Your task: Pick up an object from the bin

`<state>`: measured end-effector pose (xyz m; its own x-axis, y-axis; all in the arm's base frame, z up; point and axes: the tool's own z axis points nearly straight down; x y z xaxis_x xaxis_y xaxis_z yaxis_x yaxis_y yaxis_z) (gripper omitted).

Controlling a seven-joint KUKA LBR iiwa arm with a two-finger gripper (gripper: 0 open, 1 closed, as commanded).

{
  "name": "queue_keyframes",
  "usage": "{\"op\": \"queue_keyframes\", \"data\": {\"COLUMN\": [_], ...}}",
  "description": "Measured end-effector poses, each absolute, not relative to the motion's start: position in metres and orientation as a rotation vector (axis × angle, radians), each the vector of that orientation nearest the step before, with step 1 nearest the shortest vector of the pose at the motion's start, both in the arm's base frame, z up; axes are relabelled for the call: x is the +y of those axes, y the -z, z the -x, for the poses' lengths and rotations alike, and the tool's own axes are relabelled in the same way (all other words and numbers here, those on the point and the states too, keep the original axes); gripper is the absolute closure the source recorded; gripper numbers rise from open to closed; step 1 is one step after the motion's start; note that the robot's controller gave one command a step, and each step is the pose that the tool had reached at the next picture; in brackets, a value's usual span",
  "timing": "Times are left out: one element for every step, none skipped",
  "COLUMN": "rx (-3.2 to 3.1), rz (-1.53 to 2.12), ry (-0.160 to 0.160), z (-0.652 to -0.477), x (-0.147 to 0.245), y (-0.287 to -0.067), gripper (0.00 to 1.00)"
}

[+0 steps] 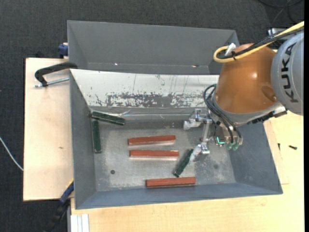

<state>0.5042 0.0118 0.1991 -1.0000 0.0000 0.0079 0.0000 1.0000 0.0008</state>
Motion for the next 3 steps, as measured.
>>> {"op": "queue_keyframes", "data": {"rx": [-3.142,-3.147,-3.094], "rz": [0.001,-0.105,-0.523], "ry": [0.002,0.001,-0.002], "z": [-0.506,-0.519,-0.515], "x": [0.012,0.0,-0.021], "y": [-0.203,-0.158,-0.076], "gripper": [0.0,0.0,1.0]}}
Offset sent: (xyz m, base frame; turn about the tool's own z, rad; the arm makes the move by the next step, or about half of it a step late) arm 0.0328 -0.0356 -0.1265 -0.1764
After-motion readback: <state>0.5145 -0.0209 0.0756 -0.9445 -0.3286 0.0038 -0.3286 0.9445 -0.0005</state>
